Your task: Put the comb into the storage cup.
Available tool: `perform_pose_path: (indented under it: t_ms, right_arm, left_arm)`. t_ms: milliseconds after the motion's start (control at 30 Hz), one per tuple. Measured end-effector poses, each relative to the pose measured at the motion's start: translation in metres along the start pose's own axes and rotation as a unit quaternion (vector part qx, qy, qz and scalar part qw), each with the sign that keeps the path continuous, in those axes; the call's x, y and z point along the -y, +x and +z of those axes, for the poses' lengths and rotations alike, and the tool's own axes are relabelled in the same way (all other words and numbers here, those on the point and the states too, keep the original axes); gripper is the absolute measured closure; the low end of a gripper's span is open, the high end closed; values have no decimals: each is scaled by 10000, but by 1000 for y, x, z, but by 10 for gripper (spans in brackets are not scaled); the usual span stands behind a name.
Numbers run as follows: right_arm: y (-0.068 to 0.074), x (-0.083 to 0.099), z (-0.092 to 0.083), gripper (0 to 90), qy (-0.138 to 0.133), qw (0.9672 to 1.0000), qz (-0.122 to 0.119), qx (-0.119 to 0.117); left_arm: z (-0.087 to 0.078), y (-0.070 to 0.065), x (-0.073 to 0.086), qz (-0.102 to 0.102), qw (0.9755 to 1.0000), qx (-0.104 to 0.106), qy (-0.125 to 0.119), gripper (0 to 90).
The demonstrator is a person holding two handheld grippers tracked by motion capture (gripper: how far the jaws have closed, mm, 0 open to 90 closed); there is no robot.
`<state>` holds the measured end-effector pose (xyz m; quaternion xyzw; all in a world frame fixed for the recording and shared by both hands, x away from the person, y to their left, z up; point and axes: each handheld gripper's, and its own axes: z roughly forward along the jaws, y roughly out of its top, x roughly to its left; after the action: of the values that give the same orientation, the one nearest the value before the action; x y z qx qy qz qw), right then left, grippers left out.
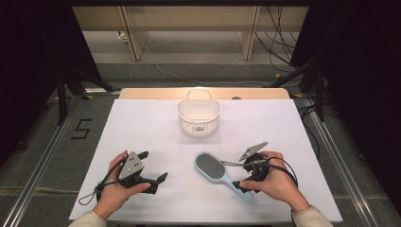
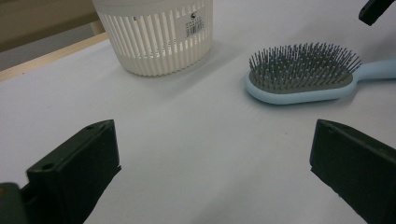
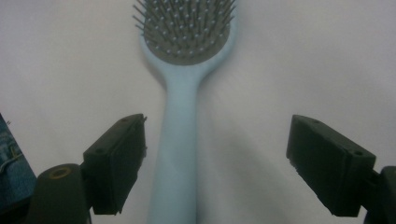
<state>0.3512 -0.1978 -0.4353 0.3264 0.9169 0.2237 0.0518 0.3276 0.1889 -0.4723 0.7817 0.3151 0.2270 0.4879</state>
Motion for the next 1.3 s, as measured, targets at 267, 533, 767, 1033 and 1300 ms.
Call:
perform_pose_path:
  t_ms: [267,533,767,1033,1300]
  right_arm:
    - [8,-15,5,185,422,9990,-140,-87]
    - [12,-27,15,227,782,9968,-161,-107]
    - [15,-39,29,294,1031,9944,-109,-181]
    - [17,-44,45,344,1342,9909,-6,-144]
    - [18,-46,50,371,1452,9894,26,5]
  left_arm:
    - [0,0,0,-2,10000,16,0,8]
    - [0,0,0,-7,10000,9,-9,8]
    - [0,0,0,-17,10000,12,-17,9]
    - [-1,1,0,-26,10000,15,-26,9]
    - [0,1,0,-21,10000,7,-29,10]
